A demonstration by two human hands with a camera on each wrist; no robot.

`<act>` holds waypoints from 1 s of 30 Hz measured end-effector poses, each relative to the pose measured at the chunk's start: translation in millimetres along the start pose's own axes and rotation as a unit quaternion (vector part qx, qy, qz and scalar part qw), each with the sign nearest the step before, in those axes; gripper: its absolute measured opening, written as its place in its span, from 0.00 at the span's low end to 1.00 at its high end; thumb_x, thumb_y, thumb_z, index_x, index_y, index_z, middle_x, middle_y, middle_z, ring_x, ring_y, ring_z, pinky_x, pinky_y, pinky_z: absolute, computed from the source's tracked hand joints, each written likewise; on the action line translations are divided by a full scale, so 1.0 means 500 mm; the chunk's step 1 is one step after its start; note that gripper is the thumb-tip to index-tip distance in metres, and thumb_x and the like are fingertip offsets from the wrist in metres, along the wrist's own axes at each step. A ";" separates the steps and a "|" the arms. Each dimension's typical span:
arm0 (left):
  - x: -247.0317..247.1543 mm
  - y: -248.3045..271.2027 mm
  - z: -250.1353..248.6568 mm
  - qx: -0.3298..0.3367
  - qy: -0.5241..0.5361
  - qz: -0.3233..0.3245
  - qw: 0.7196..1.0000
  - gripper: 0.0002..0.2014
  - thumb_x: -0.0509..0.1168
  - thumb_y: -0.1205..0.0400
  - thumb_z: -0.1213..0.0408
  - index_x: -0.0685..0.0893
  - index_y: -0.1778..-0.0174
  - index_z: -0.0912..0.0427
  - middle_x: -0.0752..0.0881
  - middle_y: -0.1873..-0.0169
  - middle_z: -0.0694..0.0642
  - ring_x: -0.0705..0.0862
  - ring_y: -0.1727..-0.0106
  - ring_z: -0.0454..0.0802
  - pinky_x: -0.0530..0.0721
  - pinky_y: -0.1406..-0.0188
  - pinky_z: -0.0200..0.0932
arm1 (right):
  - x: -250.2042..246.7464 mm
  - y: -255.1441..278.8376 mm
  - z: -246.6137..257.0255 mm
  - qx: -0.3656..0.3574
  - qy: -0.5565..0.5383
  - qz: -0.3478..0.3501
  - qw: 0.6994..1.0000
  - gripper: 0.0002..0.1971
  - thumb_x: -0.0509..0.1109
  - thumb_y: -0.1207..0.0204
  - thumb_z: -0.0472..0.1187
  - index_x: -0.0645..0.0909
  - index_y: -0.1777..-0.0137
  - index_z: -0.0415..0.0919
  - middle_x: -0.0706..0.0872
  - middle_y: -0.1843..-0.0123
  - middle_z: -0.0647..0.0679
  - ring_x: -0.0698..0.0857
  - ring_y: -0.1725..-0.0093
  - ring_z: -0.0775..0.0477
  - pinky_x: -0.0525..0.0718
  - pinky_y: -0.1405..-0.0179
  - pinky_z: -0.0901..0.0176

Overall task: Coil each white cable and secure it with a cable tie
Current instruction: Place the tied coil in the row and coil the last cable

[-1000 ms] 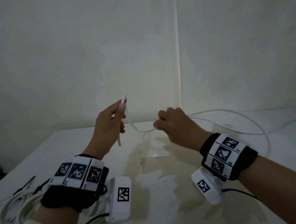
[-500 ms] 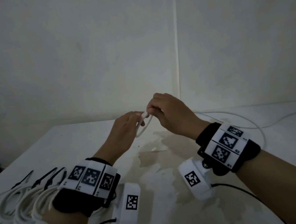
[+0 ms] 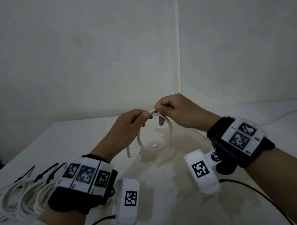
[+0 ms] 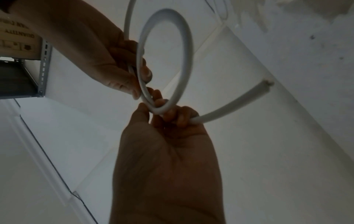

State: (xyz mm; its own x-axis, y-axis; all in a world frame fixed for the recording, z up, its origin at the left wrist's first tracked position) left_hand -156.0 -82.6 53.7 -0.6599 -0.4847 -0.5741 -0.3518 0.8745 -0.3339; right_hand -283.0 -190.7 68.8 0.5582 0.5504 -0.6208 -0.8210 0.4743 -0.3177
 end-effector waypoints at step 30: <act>-0.031 0.024 -0.001 -0.136 0.201 0.014 0.970 0.08 0.61 0.19 0.73 0.85 0.51 0.64 0.87 0.64 0.56 0.87 0.67 0.40 0.86 0.64 0.32 | -0.006 0.019 -0.046 0.059 -0.096 -0.123 0.986 0.12 0.66 0.22 0.38 0.83 0.66 0.40 0.89 0.68 0.45 0.79 0.81 0.56 0.76 0.77 0.68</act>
State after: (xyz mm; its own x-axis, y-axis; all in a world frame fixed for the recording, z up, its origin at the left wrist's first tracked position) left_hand -150.3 -64.6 59.2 -0.8576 -0.4629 -0.2243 -0.4569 0.8858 -0.0811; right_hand -295.3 -203.7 51.3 0.7598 0.5239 -0.3850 -0.6453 0.6797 -0.3486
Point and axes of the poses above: each hand's wrist, its own y-axis away from the middle knuckle, its own x-axis out of the palm, z = x × y, the point moved 1 cm from there along -y, towards the middle knuckle
